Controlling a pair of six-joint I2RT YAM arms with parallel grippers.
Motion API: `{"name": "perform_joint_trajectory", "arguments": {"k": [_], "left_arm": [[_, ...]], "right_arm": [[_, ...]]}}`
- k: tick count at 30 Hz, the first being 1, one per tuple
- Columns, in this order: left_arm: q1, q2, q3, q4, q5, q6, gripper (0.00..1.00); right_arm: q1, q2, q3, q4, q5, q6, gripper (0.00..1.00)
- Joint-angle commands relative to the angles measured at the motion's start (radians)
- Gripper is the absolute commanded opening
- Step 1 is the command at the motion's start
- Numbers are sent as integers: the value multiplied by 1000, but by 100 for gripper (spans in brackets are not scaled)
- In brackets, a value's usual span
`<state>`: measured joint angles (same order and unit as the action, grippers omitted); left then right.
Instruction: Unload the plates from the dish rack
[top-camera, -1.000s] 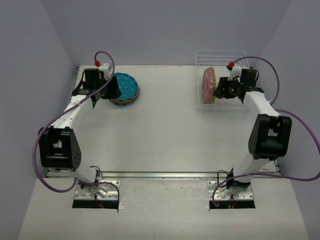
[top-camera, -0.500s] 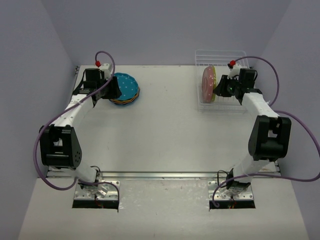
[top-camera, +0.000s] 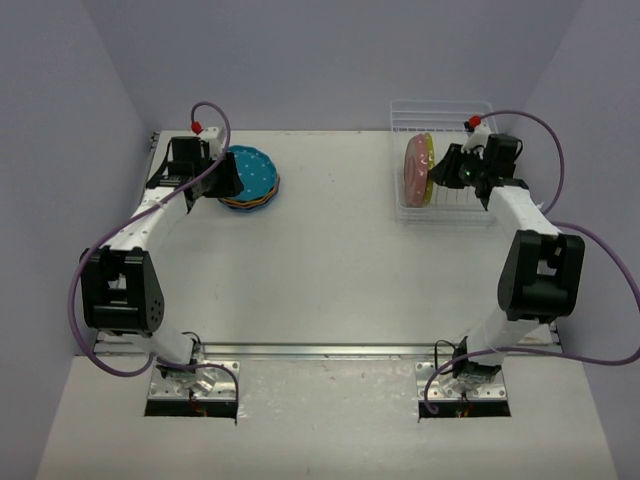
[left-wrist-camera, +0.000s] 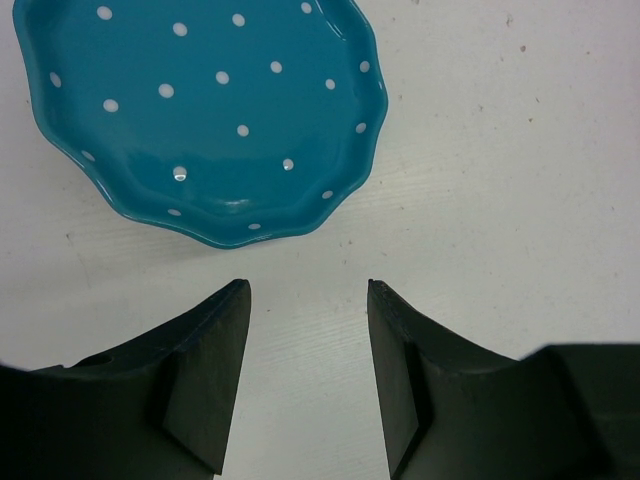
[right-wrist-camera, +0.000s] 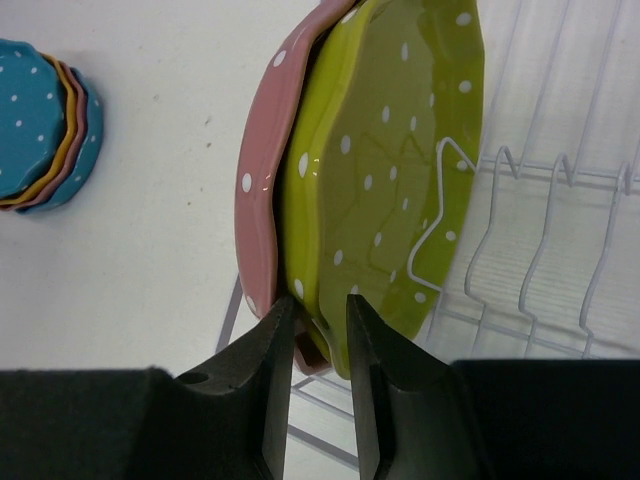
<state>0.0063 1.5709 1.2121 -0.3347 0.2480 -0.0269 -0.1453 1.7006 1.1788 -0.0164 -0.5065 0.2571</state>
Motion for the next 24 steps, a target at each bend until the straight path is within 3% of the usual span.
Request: {"name": "perform_joint_trajectory", "arguments": {"k": [1, 8, 17, 24], "left_arm": [[4, -4, 43, 28, 0, 2, 48], [4, 3, 64, 12, -8, 8, 48], [4, 14, 66, 8, -10, 8, 49], [5, 34, 72, 13, -4, -4, 49]], "right_arm": [[-8, 47, 66, 78, -48, -30, 28], [-19, 123, 121, 64, -23, -33, 28], [-19, 99, 106, 54, 218, -15, 28], [-17, 73, 117, 15, 276, -40, 41]]}}
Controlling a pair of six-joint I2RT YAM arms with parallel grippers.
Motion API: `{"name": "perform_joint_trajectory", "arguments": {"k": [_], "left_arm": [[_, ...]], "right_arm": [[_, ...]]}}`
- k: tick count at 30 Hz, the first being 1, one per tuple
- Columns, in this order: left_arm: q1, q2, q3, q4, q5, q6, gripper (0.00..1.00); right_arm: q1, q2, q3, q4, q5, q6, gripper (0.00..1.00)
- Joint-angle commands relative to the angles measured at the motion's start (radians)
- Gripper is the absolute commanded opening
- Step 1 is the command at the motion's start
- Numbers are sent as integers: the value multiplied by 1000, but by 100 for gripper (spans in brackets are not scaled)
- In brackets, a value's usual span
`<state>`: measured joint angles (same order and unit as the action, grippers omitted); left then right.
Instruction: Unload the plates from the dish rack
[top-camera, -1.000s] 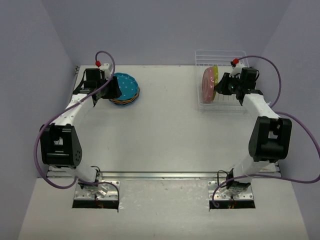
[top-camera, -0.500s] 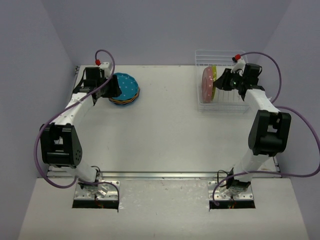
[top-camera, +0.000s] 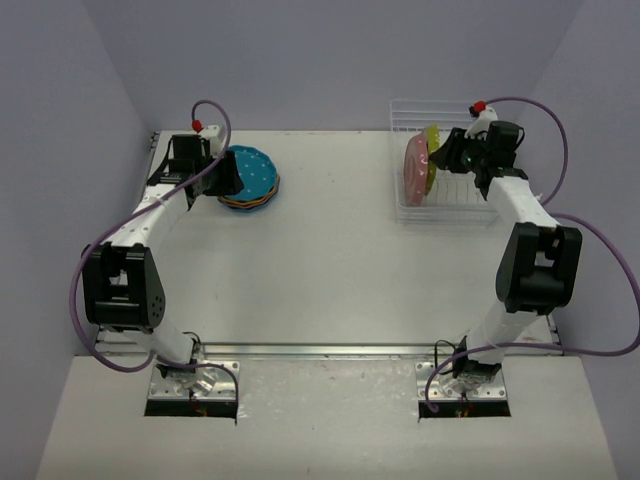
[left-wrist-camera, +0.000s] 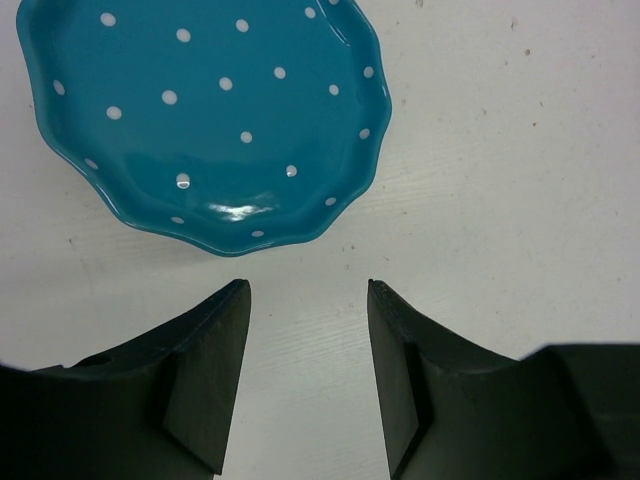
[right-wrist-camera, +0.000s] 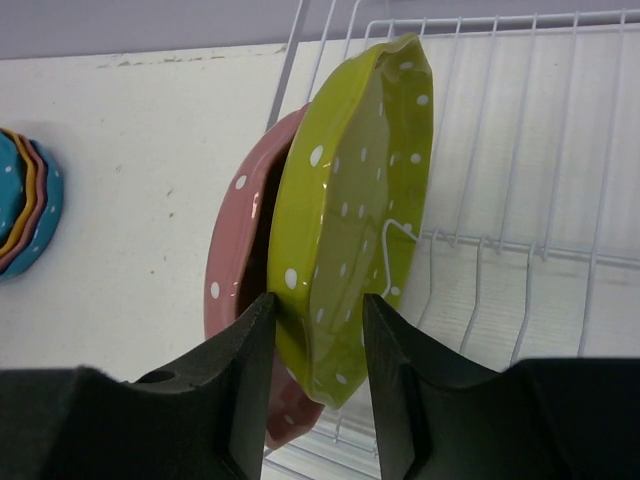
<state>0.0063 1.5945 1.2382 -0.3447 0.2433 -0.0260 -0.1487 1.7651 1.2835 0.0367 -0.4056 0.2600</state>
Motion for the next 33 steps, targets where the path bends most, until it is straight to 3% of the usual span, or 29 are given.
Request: {"name": "perform_joint_trajectory", "arguments": {"k": [1, 9, 14, 18, 22, 27, 33], "left_arm": [[6, 11, 48, 23, 3, -6, 49], [4, 13, 47, 18, -4, -2, 49], [5, 10, 49, 12, -7, 4, 49], [4, 3, 43, 10, -13, 10, 49], [6, 4, 41, 14, -13, 11, 49], [4, 14, 48, 21, 1, -4, 49], [4, 17, 53, 21, 8, -13, 49]], "right_arm": [[-14, 21, 25, -60, 175, -43, 42], [-12, 105, 105, -154, 8, -19, 42], [-14, 173, 160, -209, 38, 19, 38], [-14, 134, 107, -192, 125, 33, 32], [-19, 51, 5, -159, 103, 14, 24], [-40, -14, -78, -158, 30, -4, 3], [-103, -22, -118, -171, -15, 10, 0]]}}
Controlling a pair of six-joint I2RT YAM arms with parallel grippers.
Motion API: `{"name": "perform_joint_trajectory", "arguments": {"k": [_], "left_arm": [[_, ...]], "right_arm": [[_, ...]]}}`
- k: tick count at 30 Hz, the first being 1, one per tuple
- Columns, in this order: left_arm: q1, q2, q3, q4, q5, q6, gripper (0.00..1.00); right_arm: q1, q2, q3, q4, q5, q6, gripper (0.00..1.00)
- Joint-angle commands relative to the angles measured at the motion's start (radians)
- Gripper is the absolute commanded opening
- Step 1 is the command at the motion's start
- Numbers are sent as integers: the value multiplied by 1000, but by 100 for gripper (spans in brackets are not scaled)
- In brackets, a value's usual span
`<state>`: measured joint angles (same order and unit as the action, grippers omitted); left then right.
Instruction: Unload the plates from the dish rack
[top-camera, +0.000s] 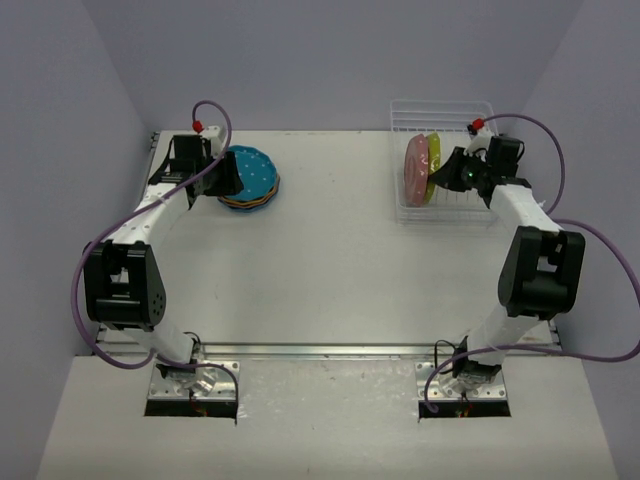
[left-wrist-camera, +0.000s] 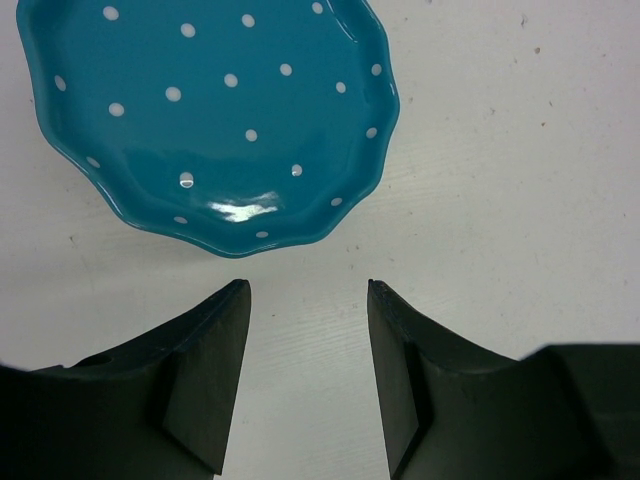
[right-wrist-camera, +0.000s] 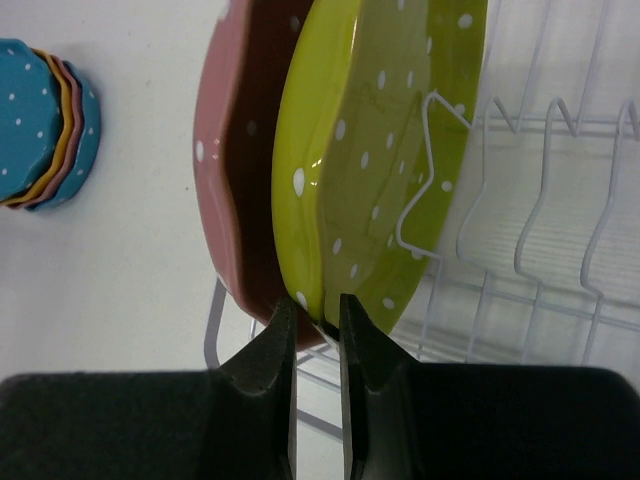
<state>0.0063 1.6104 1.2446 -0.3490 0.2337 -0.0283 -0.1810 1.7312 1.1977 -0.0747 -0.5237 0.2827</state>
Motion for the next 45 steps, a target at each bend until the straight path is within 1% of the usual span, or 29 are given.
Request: {"name": "perform_joint_trajectory", "arguments": {"k": [1, 6, 11, 18, 24, 33, 38, 45], "left_arm": [[4, 3, 47, 25, 19, -12, 49], [4, 2, 51, 23, 23, -18, 49], [4, 5, 57, 18, 24, -15, 49], [4, 9, 67, 13, 27, -19, 49], [4, 12, 71, 10, 27, -19, 49], [4, 19, 73, 10, 27, -19, 49], [4, 12, 70, 10, 22, -15, 49], [4, 14, 69, 8, 19, -14, 49]], "right_arm": [[-83, 20, -30, -63, 96, -6, 0], [-137, 70, -14, -70, 42, 40, 0], [-192, 135, 13, -69, -89, 114, 0], [-199, 157, 29, -71, -140, 130, 0], [-196, 147, 52, -71, -127, 139, 19], [-160, 93, 60, -68, -71, 116, 40], [-122, 71, 78, -64, 19, 91, 42], [-36, 76, 129, -57, 205, 46, 42]]}}
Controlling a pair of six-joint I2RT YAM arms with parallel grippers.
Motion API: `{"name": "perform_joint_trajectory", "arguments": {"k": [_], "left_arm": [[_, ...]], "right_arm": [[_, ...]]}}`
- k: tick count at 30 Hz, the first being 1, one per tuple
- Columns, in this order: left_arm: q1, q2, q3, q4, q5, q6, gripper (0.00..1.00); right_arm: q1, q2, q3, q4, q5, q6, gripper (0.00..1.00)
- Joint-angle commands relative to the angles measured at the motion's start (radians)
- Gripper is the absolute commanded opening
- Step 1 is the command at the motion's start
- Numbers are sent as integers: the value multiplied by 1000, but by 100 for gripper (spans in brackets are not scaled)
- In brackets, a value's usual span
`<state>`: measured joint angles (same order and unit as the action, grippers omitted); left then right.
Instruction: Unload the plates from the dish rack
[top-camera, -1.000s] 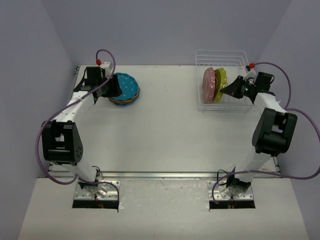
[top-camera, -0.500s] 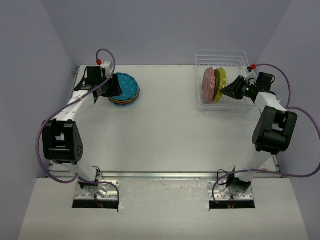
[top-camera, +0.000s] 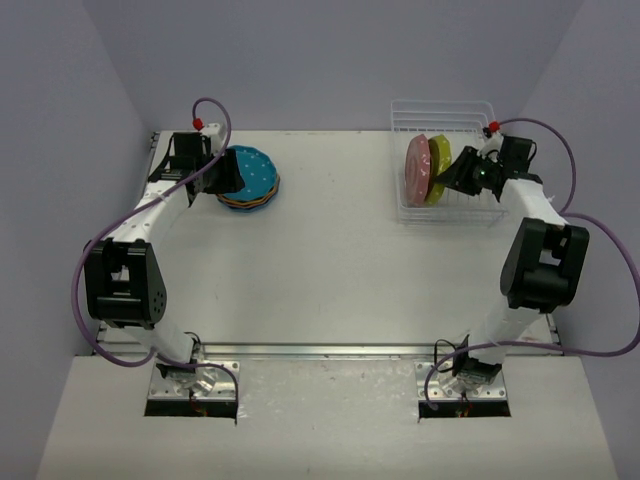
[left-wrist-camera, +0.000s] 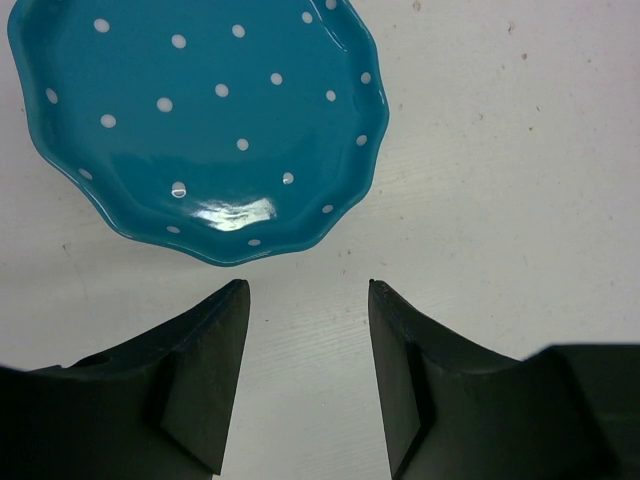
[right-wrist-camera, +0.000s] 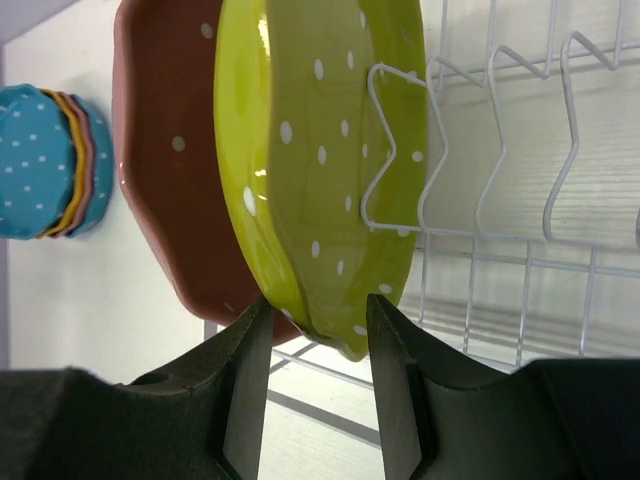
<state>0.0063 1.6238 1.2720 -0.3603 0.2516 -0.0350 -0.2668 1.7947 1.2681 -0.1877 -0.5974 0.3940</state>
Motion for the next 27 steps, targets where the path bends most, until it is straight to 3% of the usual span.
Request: {"name": "perform_joint_trajectory", "arguments": {"k": [1, 8, 15, 25, 27], "left_arm": [[4, 1, 43, 20, 1, -7, 49], [4, -1, 41, 19, -7, 4, 49], [4, 4, 36, 23, -3, 1, 49], [4, -12, 41, 1, -4, 26, 56], [4, -13, 46, -3, -3, 24, 64]], "right_arm": [[62, 14, 63, 61, 308, -75, 42], [108, 32, 91, 104, 413, -118, 42], [112, 117, 187, 89, 350, -158, 35], [111, 96, 190, 48, 195, -209, 4], [112, 70, 196, 26, 187, -231, 0]]}}
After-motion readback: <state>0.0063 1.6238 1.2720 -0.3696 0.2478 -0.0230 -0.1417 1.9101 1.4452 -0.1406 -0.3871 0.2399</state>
